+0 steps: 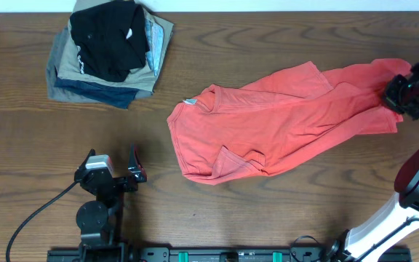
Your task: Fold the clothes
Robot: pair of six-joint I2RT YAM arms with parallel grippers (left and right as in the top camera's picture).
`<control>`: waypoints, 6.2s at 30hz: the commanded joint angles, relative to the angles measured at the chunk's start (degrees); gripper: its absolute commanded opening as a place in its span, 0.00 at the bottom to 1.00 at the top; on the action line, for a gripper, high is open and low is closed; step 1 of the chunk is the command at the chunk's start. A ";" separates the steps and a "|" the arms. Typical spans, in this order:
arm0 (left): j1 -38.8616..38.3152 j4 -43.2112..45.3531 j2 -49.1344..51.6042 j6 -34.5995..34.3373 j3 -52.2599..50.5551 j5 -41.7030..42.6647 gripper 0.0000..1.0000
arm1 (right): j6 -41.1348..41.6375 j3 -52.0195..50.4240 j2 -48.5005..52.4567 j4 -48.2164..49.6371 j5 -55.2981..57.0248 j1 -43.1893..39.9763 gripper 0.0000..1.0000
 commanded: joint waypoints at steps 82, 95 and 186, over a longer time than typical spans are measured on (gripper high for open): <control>-35.78 -22.08 97.18 -6.38 54.62 13.79 0.98 | 1.77 -21.09 -34.07 -12.59 -2.40 -1.38 0.01; -37.62 -20.74 98.42 -6.40 54.53 7.10 0.91 | 1.77 -21.09 -34.07 -12.57 -2.40 -1.38 0.01; -45.03 -36.96 57.02 -15.82 55.30 -12.92 0.06 | 3.08 -20.98 -48.24 -11.47 -2.36 -1.22 0.01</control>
